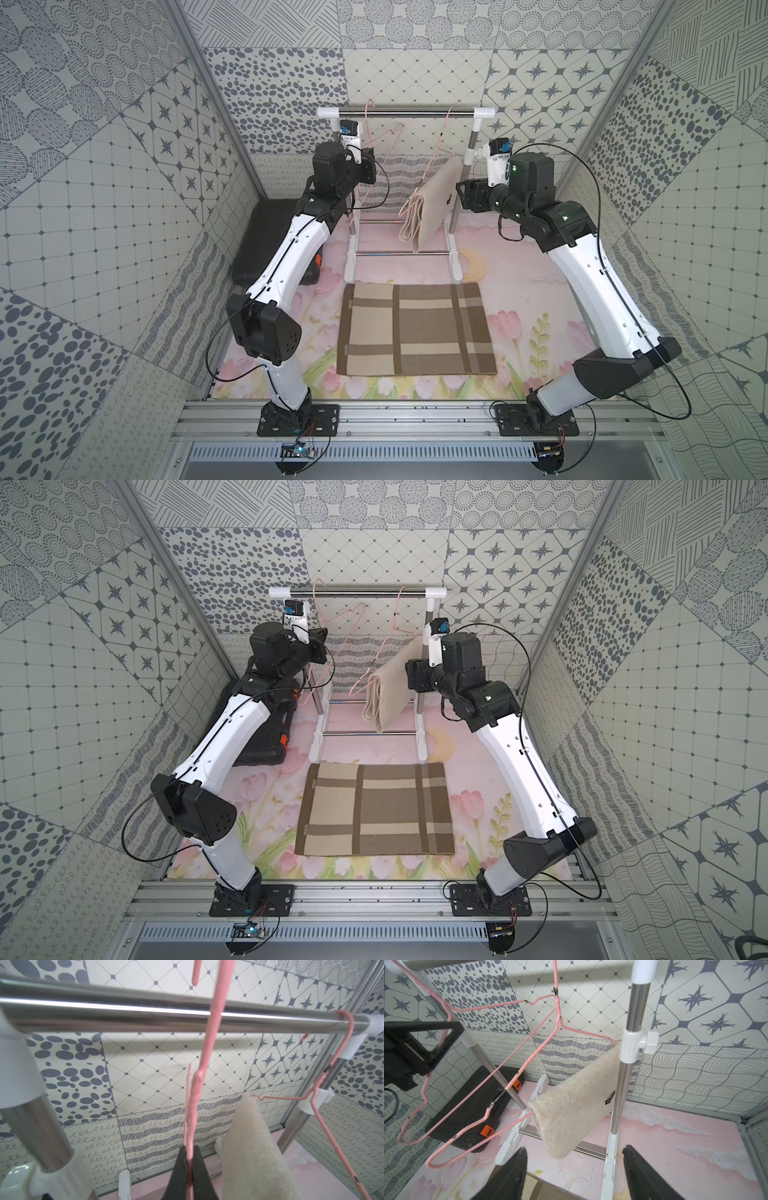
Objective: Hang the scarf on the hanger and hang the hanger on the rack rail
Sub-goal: Pick up the hanger from the clothesline.
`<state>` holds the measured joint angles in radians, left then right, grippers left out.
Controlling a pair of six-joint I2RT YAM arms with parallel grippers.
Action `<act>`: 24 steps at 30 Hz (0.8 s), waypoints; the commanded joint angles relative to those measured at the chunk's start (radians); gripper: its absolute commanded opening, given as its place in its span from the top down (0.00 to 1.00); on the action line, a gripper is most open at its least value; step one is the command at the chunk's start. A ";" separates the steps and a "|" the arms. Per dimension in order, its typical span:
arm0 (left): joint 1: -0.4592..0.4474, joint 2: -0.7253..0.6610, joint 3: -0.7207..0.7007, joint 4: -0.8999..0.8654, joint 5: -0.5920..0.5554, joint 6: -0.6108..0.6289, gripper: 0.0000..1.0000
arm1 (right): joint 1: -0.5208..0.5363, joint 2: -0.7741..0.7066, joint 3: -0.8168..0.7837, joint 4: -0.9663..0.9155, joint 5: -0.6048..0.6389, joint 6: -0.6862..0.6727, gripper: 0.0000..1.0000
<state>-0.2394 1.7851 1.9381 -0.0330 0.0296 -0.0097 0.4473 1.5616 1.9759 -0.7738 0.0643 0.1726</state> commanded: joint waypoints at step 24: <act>-0.084 -1.109 -1.207 -0.118 -0.311 -0.884 1.00 | -0.047 -0.322 -0.859 0.089 -0.146 0.305 0.03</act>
<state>-0.2687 0.8261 0.9512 -0.0601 -0.1413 -0.5030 0.4149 1.2648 1.1881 -0.7246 -0.0227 0.3862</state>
